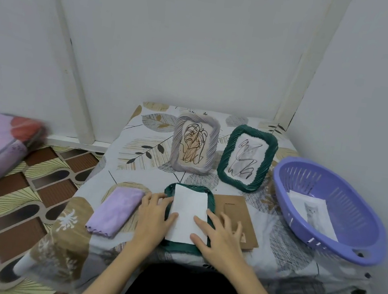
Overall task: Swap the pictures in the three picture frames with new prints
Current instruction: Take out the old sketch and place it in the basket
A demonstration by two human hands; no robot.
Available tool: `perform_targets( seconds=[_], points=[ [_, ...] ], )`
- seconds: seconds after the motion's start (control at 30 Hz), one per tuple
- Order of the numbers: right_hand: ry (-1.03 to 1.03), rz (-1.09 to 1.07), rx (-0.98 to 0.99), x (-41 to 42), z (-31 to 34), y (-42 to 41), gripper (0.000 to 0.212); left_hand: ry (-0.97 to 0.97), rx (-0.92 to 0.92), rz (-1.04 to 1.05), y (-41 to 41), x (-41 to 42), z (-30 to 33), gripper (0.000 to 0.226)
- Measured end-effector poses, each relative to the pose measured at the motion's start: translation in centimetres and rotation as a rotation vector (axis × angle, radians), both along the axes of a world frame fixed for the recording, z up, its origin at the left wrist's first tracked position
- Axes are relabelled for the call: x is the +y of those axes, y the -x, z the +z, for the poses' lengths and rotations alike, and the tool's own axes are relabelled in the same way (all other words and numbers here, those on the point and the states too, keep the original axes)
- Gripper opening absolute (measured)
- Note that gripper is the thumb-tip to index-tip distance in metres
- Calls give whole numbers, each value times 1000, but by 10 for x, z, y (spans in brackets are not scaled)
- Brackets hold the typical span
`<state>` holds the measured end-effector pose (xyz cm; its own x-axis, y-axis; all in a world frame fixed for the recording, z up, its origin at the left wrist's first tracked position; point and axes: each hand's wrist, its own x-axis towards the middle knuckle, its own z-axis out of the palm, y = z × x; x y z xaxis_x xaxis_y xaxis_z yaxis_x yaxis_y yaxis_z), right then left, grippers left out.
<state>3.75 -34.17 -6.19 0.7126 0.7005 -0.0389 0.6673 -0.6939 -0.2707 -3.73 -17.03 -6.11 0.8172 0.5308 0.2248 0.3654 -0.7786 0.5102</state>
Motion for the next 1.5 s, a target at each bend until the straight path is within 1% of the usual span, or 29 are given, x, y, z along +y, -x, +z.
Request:
perform_targets(
  seconds=[0.07, 0.13, 0.17, 0.23, 0.33, 0.4, 0.43, 0.53, 0.6, 0.67, 0.73, 0.77, 0.83, 0.9, 0.97, 1.03, 1.13, 1.2, 1.23, 1.27, 1.3, 1.43, 1.5],
  points=[
    [14, -2, 6, 0, -1, 1, 83, 146, -108, 12, -2, -1, 5, 34],
    [12, -5, 17, 0, -1, 1, 83, 330, -153, 8, -4, -2, 16, 35],
    [8, -8, 22, 0, -1, 1, 83, 383, -164, -2, -5, -2, 20, 38],
    [20, -7, 26, 1, 0, 2, 82, 399, -147, -50, -7, -1, 21, 42],
    [-11, -1, 29, -3, 9, 2, 87, 422, -153, -63, -8, 3, 19, 35],
    [-83, -37, -50, -14, 22, -9, 86, 495, -206, -41, -9, 8, 22, 31],
    [-118, -72, -107, -24, 30, -17, 82, 532, -230, -42, -9, 10, 26, 30],
    [-147, -217, -292, -66, 50, -45, 59, 614, -292, -110, -9, 11, 45, 27],
    [-113, -273, -384, -96, 57, -57, 49, 735, -308, -166, -10, 3, 61, 28],
    [-56, -299, -358, -125, 60, -63, 42, 907, -314, -250, -18, -12, 75, 31],
    [-43, -253, -224, -145, 63, -68, 43, 1086, -315, -342, -30, -30, 83, 39],
    [-53, -216, -200, -151, 64, -71, 43, 1155, -310, -376, -37, -40, 86, 42],
    [-55, -186, -200, -155, 68, -76, 43, 1197, -273, -410, -51, -56, 86, 48],
    [-99, -191, -175, -159, 72, -80, 42, 1174, -217, -430, -66, -69, 79, 51],
    [-215, -214, -136, -166, 76, -84, 42, 1127, -148, -420, -80, -81, 67, 55],
    [-348, -231, -102, -176, 81, -90, 42, 995, -53, -410, -93, -91, 52, 63],
    [-451, -240, -89, -188, 83, -100, 43, 677, 88, -454, -115, -103, 30, 80],
    [-497, -237, -71, -190, 87, -105, 43, 321, 207, -541, -131, -110, 20, 93],
    [-516, -234, -61, -191, 88, -108, 43, 131, 249, -577, -138, -113, 16, 98],
    [-530, -230, -50, -192, 88, -110, 43, -17, 273, -592, -145, -118, 13, 101],
    [-541, -222, -46, -193, 88, -111, 43, -109, 291, -592, -151, -124, 11, 102],
    [-525, -203, -79, -192, 82, -110, 45, -285, 305, -531, -170, -145, 4, 99],
    [-498, -198, -105, -188, 82, -105, 45, -366, 303, -498, -174, -153, -2, 103]
  ],
)
